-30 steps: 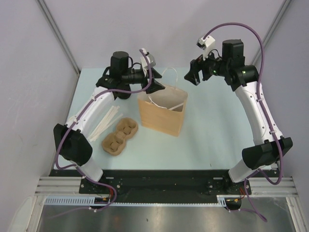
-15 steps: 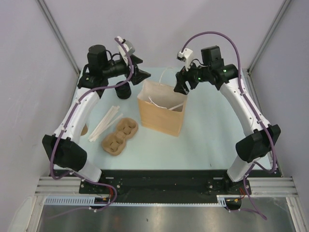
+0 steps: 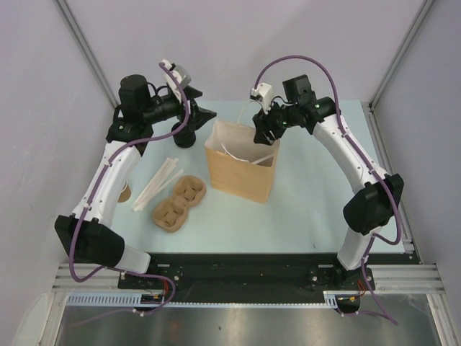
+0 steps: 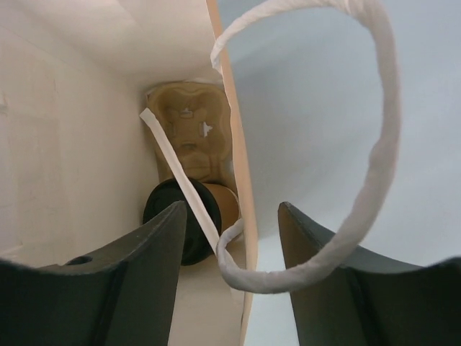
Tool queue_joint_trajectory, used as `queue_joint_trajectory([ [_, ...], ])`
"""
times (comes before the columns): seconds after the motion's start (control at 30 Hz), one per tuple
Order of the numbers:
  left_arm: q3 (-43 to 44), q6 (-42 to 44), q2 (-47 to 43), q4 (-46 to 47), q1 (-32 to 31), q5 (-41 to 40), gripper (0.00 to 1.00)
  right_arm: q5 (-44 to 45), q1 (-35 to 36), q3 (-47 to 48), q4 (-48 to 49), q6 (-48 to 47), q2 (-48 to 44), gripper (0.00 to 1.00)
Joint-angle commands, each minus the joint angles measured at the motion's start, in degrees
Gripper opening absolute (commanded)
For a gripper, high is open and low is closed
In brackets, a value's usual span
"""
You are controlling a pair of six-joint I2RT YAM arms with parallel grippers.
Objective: Pack the takeout coffee
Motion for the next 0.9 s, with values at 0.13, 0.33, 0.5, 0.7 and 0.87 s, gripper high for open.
queue_joint_trajectory([
  [0.13, -1.5, -0.7, -2.5, 1.9, 0.1, -1.2, 0.87, 0.0, 0.5, 2.5, -1.0, 0.3, 0.9, 0.43],
  [0.33, -1.5, -1.0, -1.8, 1.9, 0.1, -1.7, 0.87, 0.9, 0.5, 2.8, -1.2, 0.4, 1.1, 0.24],
  [0.5, -1.4, -1.4, -1.5, 2.3, 0.2, -1.9, 0.88, 2.1, -1.2, 4.8, -0.9, 2.3, 2.1, 0.0],
  [0.7, -1.4, -1.4, -1.1, 2.2, 0.4, -2.2, 0.87, 3.4, -4.8, 7.2, 2.9, 8.2, 3.6, 0.0],
  [0.87, -1.0, -1.3, -0.4, 1.6, 1.1, -2.8, 0.88, 4.5, -7.5, 10.7, 5.6, 11.1, 5.8, 0.0],
])
